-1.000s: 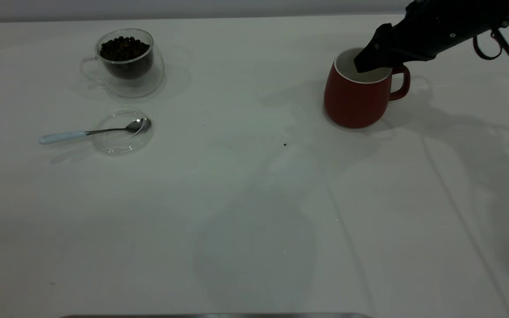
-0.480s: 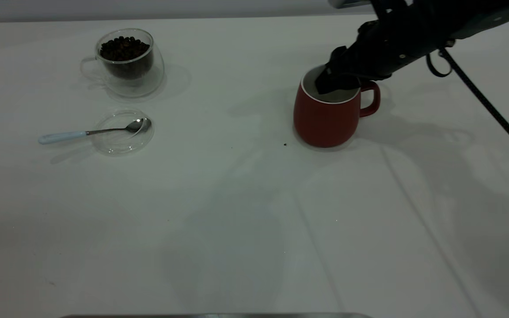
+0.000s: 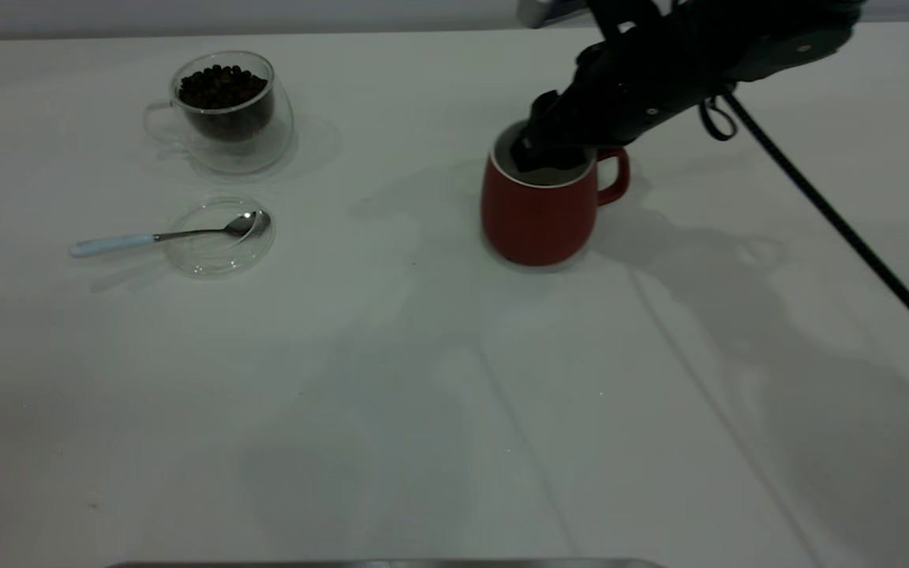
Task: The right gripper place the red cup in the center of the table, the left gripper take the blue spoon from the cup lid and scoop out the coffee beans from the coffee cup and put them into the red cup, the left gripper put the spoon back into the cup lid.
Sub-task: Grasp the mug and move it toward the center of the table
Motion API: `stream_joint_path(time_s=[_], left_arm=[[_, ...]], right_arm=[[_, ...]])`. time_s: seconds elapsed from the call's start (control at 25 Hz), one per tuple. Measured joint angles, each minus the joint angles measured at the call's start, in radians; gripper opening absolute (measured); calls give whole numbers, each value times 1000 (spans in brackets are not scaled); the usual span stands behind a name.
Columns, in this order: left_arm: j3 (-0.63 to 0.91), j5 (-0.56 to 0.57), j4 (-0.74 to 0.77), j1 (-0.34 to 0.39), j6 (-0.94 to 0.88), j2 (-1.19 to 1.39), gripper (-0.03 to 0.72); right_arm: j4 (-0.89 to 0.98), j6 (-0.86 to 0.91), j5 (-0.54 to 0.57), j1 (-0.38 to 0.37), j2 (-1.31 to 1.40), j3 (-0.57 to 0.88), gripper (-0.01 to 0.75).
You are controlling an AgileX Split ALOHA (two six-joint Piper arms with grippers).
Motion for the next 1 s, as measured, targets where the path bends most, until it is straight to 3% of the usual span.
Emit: stream_joint_path(time_s=[0.44,1.0], left_arm=[[0,0,0,0,0,0,350],[0,0,0,0,0,0,350]], right_arm=[[0,2,-9,53,62,-140,487],[4,5,10,60,69,-154,486]])
